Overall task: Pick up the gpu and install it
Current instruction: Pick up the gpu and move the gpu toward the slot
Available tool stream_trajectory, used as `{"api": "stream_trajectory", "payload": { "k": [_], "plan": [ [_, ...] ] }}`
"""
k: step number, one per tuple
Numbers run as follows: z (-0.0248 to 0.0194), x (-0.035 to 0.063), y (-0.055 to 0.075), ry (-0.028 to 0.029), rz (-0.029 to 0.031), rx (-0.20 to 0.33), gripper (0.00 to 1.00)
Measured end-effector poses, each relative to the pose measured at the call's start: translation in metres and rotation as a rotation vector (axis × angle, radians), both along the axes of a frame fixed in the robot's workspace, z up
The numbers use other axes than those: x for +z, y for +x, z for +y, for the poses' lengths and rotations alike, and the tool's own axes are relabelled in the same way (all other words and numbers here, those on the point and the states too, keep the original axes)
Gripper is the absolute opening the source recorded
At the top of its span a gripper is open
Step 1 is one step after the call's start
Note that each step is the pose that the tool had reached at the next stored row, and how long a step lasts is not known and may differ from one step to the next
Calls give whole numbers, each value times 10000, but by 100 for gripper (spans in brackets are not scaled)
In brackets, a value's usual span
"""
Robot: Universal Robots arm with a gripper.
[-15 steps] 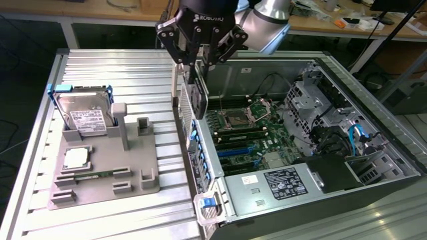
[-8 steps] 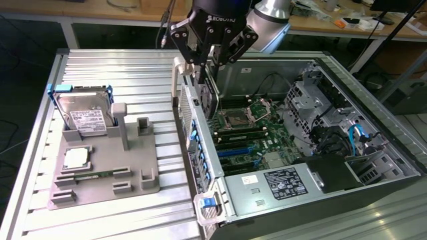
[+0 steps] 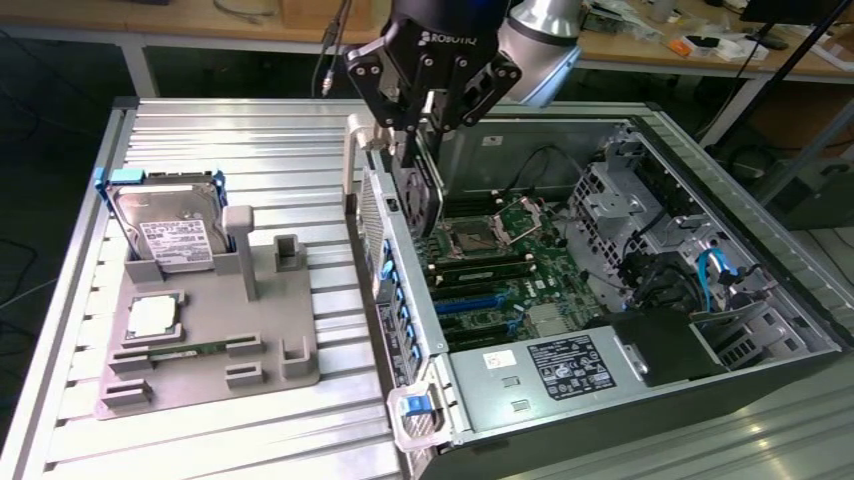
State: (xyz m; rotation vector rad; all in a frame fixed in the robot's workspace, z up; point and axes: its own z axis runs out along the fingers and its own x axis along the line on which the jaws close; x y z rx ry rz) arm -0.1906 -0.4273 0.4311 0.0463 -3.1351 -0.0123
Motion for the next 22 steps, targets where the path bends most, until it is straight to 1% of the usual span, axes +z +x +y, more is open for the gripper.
{"api": "stream_trajectory", "payload": {
  "k": [22],
  "plan": [
    [0, -16, 479, 0, 0, -1, 27]
  ]
}}
